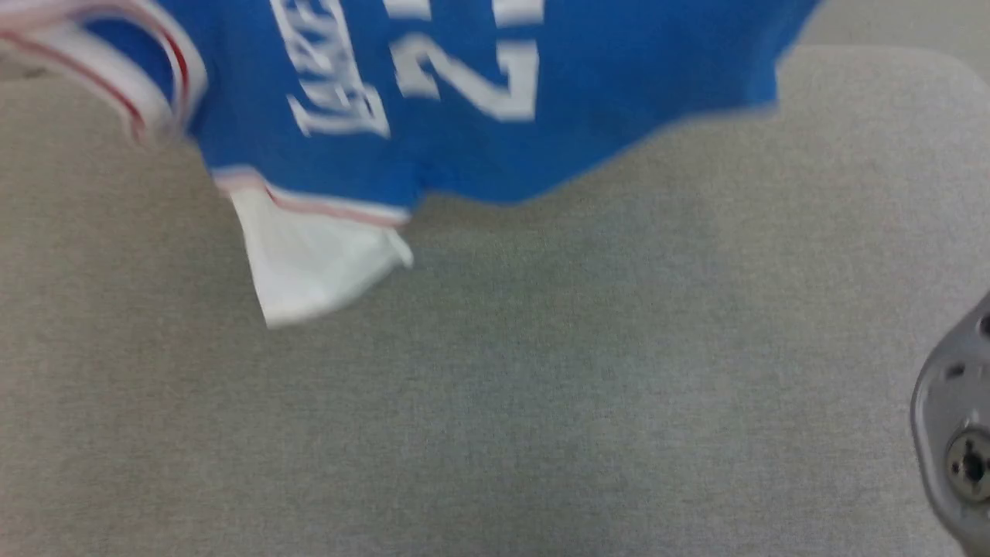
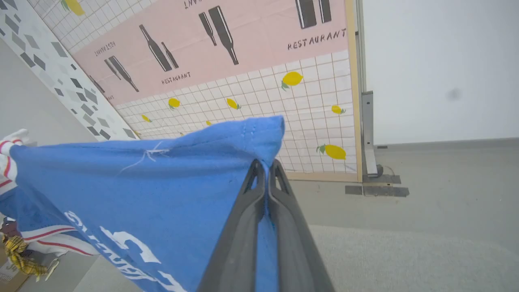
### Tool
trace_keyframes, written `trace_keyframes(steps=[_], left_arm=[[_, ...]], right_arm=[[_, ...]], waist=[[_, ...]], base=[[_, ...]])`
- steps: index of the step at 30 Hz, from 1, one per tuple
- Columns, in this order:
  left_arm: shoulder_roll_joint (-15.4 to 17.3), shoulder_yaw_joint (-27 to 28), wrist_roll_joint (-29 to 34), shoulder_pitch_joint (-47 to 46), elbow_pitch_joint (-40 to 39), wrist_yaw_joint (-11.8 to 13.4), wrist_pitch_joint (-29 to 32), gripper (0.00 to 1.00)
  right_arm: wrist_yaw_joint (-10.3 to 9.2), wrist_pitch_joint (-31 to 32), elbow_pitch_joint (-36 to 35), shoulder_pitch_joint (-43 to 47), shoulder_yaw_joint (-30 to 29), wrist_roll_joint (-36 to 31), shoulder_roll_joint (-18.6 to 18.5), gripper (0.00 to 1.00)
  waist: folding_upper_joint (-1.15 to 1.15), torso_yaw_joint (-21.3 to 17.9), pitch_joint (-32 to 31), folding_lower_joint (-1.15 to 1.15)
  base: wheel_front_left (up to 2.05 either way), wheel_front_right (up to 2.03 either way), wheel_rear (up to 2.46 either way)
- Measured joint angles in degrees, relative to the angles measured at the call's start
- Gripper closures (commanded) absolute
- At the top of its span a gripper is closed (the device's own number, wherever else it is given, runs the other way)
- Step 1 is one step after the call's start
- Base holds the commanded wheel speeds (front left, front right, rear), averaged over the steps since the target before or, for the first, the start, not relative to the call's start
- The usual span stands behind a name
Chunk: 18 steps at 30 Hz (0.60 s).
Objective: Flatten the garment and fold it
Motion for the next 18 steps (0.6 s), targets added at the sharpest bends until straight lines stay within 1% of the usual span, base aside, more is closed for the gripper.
trace_keyframes(steps=[2,5,6,8,10,12,15,18], left_arm=[[0.7,-1.0,3.3,-6.1,3.3,0.3,-0.5,1.0],[0.5,-1.2,5.7,-13.8,7.9,1.6,-1.9,1.0],[0.0,-0.9,5.7,-15.9,9.1,2.2,-2.9,1.0],[-0.4,-1.5,7.6,-20.5,11.4,2.6,-5.8,1.0],[-0.9,-1.6,9.5,-23.6,13.0,3.7,-9.5,1.0],[-2.4,-0.2,9.6,-26.2,14.6,6.0,-14.1,1.0],[-3.2,-0.9,10.5,-28.0,16.9,6.1,-17.7,1.0],[-4.0,-1.1,10.5,-27.9,19.8,5.5,-20.0,1.0]], right_arm=[[0.0,-5.0,4.1,-4.9,0.6,-1.7,0.1,1.0],[0.0,-12.2,9.7,-11.4,1.0,-2.9,0.3,1.0],[0.02,-14.4,11.1,-13.1,1.2,-3.1,0.3,1.0],[0.02,-19.7,15.3,-17.2,1.3,-3.3,0.4,1.0],[0.02,-24.7,18.5,-20.3,1.7,-4.2,0.4,1.0],[0.04,-30.2,22.1,-23.4,1.7,-4.3,0.5,1.0],[0.04,-36.0,26.5,-26.4,1.9,-4.4,0.4,1.0],[0.04,-38.8,30.8,-27.3,1.8,-4.0,0.4,1.0]], waist=[[0.0,-0.3,1.9,0.0],[0.0,-0.7,4.6,0.01],[0.0,-0.9,5.4,0.0],[0.0,-1.2,7.3,0.01],[0.0,-1.5,9.0,0.01],[0.0,-1.7,10.7,0.01],[0.0,-1.9,12.9,0.01],[0.0,-1.8,14.7,0.01]], base=[[0.0,0.0,0.0],[0.0,0.0,0.0],[0.0,0.0,0.0],[0.0,0.0,0.0],[0.0,0.0,0.0],[0.0,0.0,0.0],[0.0,0.0,0.0],[0.0,0.0,0.0]])
